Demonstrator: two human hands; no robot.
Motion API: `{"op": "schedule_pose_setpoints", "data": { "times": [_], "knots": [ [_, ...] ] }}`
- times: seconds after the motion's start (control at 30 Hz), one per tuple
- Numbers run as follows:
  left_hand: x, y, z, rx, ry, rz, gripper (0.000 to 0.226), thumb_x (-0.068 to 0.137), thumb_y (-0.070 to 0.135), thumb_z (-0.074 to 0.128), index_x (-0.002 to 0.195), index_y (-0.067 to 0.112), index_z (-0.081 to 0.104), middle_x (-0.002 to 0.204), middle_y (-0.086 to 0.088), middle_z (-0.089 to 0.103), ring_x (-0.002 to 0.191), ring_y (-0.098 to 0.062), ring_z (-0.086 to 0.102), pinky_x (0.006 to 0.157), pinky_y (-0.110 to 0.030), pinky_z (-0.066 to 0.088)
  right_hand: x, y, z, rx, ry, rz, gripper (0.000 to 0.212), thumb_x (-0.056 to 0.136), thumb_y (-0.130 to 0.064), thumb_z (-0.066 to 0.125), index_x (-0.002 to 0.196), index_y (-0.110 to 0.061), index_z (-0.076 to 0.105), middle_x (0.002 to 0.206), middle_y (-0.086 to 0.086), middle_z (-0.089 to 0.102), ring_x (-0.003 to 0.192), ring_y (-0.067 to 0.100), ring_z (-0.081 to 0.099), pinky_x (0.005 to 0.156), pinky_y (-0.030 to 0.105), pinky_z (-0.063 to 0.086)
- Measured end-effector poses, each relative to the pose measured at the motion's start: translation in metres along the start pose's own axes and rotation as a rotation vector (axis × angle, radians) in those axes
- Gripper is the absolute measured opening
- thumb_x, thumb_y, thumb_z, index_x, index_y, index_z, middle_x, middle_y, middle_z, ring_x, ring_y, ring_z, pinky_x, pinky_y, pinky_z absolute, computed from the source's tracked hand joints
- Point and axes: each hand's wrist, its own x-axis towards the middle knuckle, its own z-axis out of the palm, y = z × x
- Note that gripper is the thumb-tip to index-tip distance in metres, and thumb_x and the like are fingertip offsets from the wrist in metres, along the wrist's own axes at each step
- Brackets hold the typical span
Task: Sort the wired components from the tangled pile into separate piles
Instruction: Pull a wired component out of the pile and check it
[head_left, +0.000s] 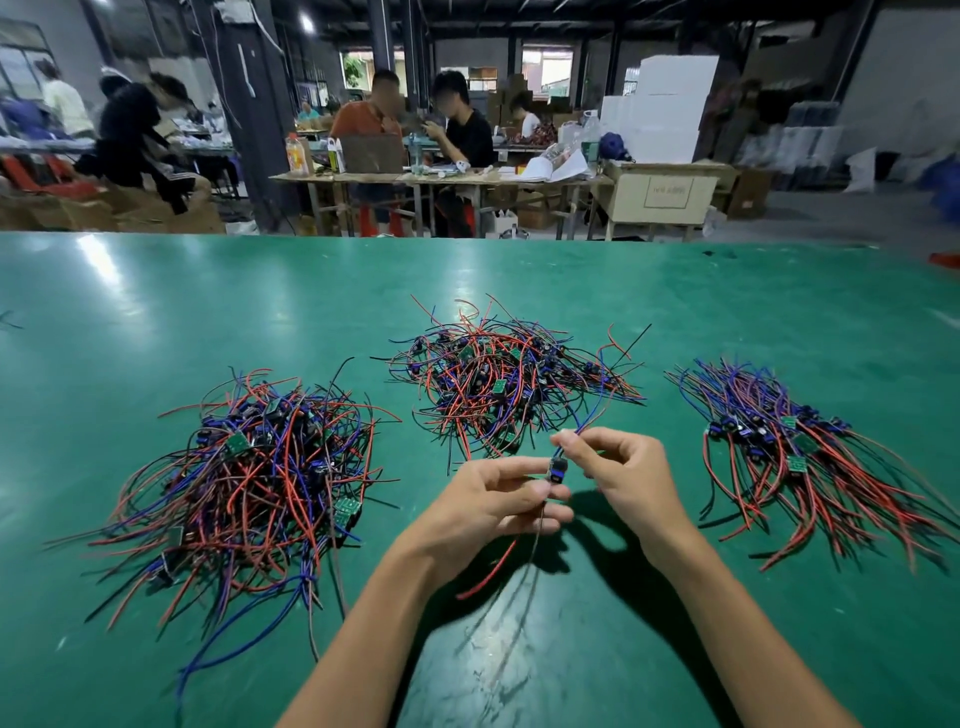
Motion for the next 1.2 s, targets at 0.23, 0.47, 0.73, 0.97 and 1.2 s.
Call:
{"op": "schedule_pose_setpoints", "data": {
  "times": [0.23,0.47,0.73,0.97,1.2],
  "knots": [
    [0.003,-0.003,0.011,0.038,0.081,0.013,0.023,0.100,0.024,0.059,0.112,0.009,0.072,0.115,-0.016,0.073,0.074,-0.025,0.074,0.064,-0.029,0.060,-0.001,0.002,0.003,-0.062,-0.095,-0.030,0.022,0.084,-0.044,0.076,0.076,-0.024,0.081,0.076,0.000,0.074,0.077,0.027,0.064,0.081,0.043,0.052],
    [0.003,-0.001,0.013,0.050,0.211,0.015,0.016,0.099,0.017,0.060,0.099,0.010,0.075,0.088,-0.011,0.076,0.053,-0.019,0.065,0.047,-0.024,0.053,-0.005,-0.002,0.016,0.146,-0.227,0.023,0.021,0.098,-0.026,0.060,0.106,-0.022,0.079,0.098,0.001,0.078,0.087,0.009,0.071,0.071,0.019,0.055],
    [0.003,-0.008,0.020,0.140,0.297,0.073,0.023,0.095,0.021,0.066,0.081,0.008,0.080,0.063,-0.010,0.071,0.044,-0.015,0.062,0.037,-0.018,0.042,-0.011,-0.001,0.032,0.252,-0.157,0.124,0.030,0.104,-0.013,0.050,0.088,-0.014,0.076,0.078,0.003,0.073,0.052,0.017,0.060,0.046,0.025,0.047],
    [0.002,-0.007,0.024,0.233,0.195,0.028,0.020,0.093,0.020,0.068,0.088,0.006,0.081,0.083,-0.008,0.079,0.039,-0.009,0.051,0.035,-0.017,0.035,0.000,-0.004,0.028,0.315,0.076,0.240,0.033,0.101,-0.014,0.047,0.080,-0.017,0.072,0.079,-0.004,0.071,0.048,0.008,0.049,0.041,0.020,0.039],
    [-0.004,-0.006,0.028,0.347,0.067,-0.002,0.019,0.091,0.024,0.068,0.083,0.015,0.083,0.088,-0.005,0.079,0.045,-0.010,0.048,0.039,-0.016,0.033,0.009,-0.006,0.007,0.415,0.288,0.313,0.029,0.102,-0.018,0.046,0.085,-0.021,0.069,0.083,-0.009,0.074,0.064,0.011,0.048,0.049,0.022,0.040]
  ]
}}
